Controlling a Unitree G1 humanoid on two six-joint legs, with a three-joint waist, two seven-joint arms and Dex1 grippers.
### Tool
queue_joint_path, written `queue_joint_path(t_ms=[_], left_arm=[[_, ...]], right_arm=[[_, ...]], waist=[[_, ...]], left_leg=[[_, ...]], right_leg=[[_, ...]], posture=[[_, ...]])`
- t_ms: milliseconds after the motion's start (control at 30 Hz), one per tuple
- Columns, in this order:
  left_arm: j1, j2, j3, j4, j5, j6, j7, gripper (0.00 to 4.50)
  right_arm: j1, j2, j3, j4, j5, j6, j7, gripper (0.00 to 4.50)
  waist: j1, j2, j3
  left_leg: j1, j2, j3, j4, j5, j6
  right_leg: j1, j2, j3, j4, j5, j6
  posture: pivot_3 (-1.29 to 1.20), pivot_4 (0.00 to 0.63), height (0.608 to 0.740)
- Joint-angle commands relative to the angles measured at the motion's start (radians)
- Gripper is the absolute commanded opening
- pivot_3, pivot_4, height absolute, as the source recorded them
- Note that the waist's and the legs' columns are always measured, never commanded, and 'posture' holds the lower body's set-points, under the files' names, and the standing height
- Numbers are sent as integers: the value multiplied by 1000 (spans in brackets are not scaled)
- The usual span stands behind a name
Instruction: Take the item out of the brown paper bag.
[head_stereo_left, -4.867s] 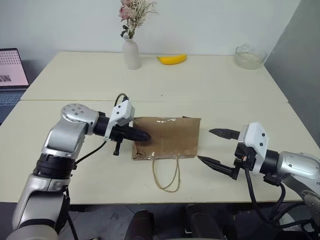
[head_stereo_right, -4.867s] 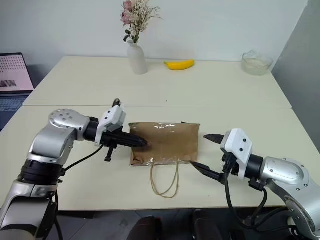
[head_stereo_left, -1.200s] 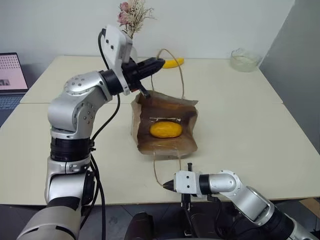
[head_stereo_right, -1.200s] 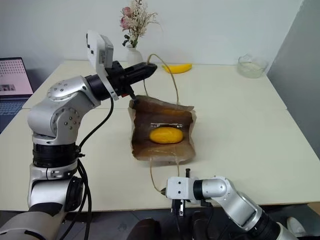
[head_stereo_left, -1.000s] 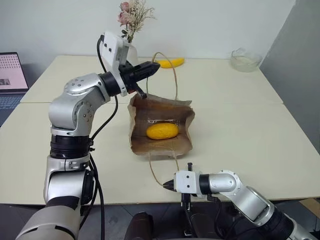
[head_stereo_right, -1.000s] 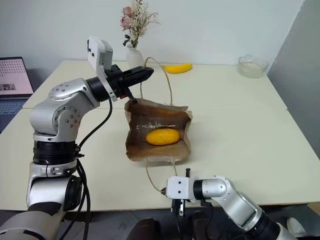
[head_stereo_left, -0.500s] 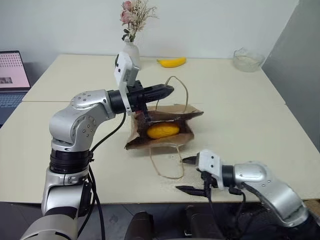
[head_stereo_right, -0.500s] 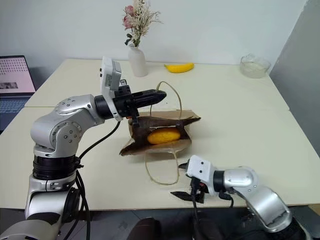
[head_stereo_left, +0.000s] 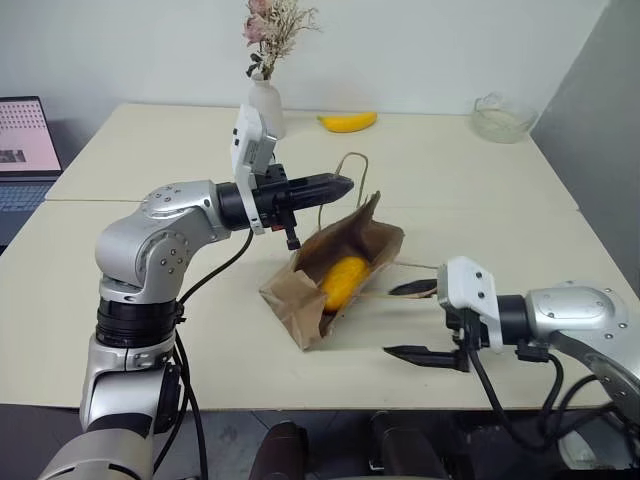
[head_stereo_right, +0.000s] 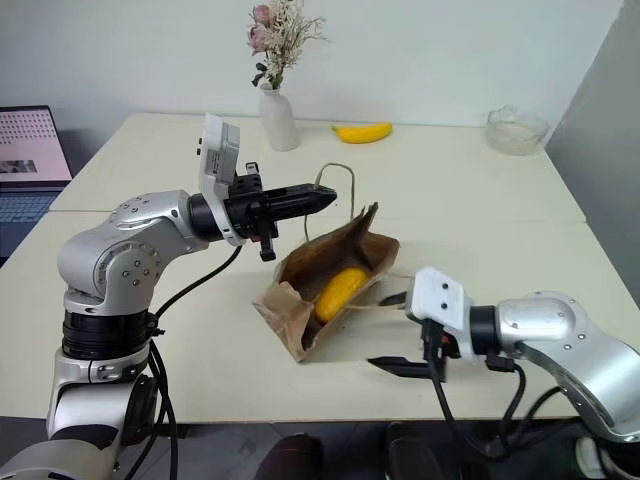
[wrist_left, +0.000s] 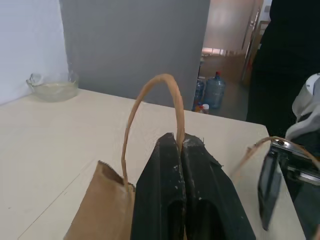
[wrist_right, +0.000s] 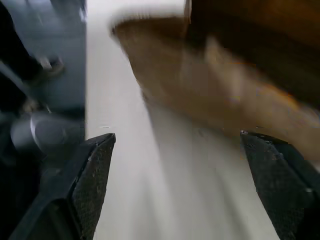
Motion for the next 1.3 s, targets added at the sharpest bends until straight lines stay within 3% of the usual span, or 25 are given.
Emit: queue_joint_path(t_ms=[33,200,333,400,567,767,900,1000,1300], left_arm=[[-20,5,2,-24,-7,-21,-15,0],[-52,14,-5,29,27,-63,-44,0],[-88,21,-41,74,54,-105,-121,0],[-70,32,-63,50,48,-103,-163,0],[5,61,-104,-19,57,-120,-220,0],[50,65,-109,-70,41,-105,-220,0],[62,54,-97,-91,17,-81,-196,0],[56,49,-74,-93,-6,-61,-169,0],[36,44,39,-111,-125,36,-58,0]], right_arm=[[38,-3,26,-13,-29,-82,21,4182],[106,-7,59,-29,-48,-126,21,4182],[85,117,9,-54,89,-87,-49,4182],[77,115,11,-57,82,-68,-58,4182],[123,-19,-3,-18,-25,-93,-34,4182],[180,-145,-133,69,-44,-174,55,4182],[54,-63,-232,105,114,-107,18,4182],[-41,-14,-232,102,186,-59,-15,4182],[-190,129,-4,52,157,-10,-119,4182]], waist=[[0,0,0],[0,0,0],[-2,0,0],[-3,1,1],[-2,1,1],[-1,1,1],[-7,1,1],[-5,1,1],[-4,1,1]], left_leg=[[0,0,0,0,0,0],[0,0,0,0,0,0],[2,0,-1,1,0,0],[3,0,0,1,0,0],[2,0,1,0,0,0],[2,0,0,0,0,0],[3,0,1,0,0,0],[3,0,0,1,0,0],[2,0,1,0,0,0]], right_leg=[[0,0,0,0,0,1],[-1,0,0,1,0,1],[0,0,0,3,0,2],[1,0,0,4,0,2],[0,0,1,3,0,1],[0,0,0,2,0,1],[1,0,1,3,0,2],[1,0,1,5,0,2],[0,0,1,3,0,1]], posture=[[0,150,740],[0,150,740],[0,150,740],[0,150,740],[0,150,740],[0,150,740],[0,150,740],[0,150,740],[0,150,740]])
